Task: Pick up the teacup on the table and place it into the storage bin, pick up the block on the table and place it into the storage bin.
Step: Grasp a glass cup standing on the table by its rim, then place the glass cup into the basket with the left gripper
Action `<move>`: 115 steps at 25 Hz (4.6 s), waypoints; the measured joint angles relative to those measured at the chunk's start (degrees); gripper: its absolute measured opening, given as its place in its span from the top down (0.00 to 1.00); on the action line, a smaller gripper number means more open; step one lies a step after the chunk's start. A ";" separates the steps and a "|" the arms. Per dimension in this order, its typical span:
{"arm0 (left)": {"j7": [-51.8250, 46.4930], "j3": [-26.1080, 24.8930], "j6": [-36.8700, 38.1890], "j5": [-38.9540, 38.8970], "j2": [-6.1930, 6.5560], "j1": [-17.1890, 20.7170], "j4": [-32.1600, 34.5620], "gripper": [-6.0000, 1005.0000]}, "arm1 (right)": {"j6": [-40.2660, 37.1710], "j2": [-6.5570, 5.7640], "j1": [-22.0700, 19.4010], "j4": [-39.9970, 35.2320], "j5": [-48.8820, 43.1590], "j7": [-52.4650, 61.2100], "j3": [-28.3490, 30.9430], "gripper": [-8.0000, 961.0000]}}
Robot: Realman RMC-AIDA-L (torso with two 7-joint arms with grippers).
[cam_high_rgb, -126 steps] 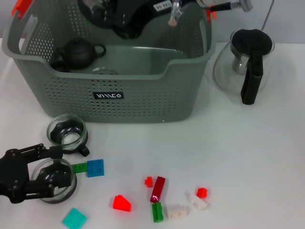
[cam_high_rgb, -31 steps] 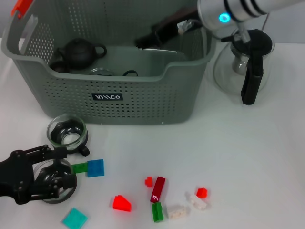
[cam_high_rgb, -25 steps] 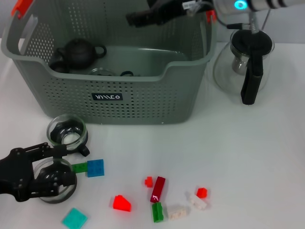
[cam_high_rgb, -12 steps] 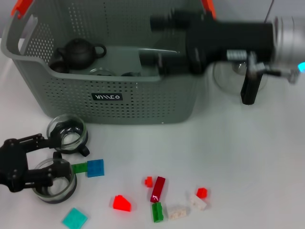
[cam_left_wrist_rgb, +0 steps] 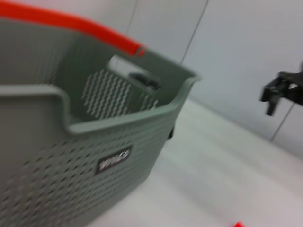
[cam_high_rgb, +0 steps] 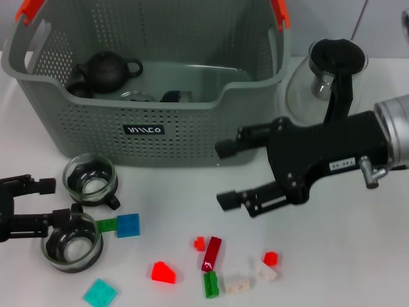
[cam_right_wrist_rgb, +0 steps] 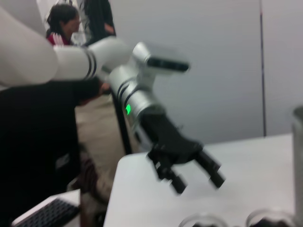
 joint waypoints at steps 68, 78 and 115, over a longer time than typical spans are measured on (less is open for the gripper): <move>-51.15 18.03 -27.38 27.18 -3.19 -16.25 -2.94 0.17 | -0.81 -1.82 5.00 0.51 -7.02 3.58 3.60 0.11; -50.97 18.11 -28.30 27.23 -3.69 -15.96 -2.83 0.18 | -0.66 -1.76 5.01 0.84 -7.04 2.77 3.66 0.11; -51.43 21.72 -31.14 29.86 -4.36 -16.21 -2.78 0.70 | -0.55 -1.85 5.07 1.43 -7.03 2.08 5.19 0.11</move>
